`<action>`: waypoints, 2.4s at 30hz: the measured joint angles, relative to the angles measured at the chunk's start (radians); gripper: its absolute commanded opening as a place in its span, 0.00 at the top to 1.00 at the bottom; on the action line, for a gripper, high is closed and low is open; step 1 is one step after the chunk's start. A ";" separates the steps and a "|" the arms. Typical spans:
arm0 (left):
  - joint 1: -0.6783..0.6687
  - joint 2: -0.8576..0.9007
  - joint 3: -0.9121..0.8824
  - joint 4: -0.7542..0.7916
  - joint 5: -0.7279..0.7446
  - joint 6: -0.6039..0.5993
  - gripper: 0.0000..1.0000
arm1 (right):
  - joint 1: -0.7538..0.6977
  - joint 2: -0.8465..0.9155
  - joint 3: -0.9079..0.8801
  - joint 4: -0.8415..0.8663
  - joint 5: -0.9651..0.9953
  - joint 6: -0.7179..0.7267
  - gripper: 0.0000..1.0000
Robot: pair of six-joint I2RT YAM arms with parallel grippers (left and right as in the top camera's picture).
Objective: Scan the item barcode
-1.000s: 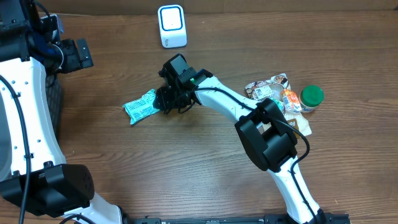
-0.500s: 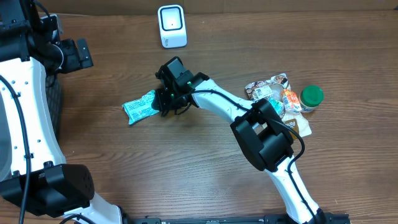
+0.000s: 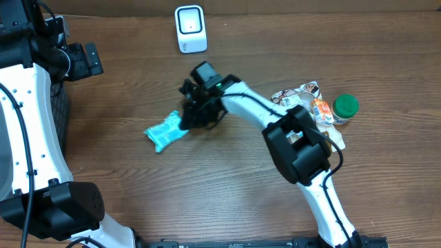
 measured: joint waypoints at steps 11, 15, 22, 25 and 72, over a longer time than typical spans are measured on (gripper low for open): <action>0.000 0.000 0.000 0.000 0.000 0.000 0.00 | -0.149 -0.141 0.000 -0.146 0.139 -0.235 0.56; 0.000 0.000 0.000 0.000 0.000 0.000 0.00 | -0.171 -0.142 0.000 -0.150 0.127 -0.164 0.69; 0.000 0.000 0.000 0.000 0.000 0.000 0.00 | -0.053 -0.142 0.000 -0.108 0.104 0.017 0.87; 0.000 0.000 0.000 0.000 0.000 0.000 0.01 | 0.056 -0.142 -0.004 -0.043 0.146 0.118 0.87; 0.000 0.000 0.000 0.000 0.000 0.000 0.00 | -0.036 -0.343 -0.056 -0.372 0.462 0.181 0.50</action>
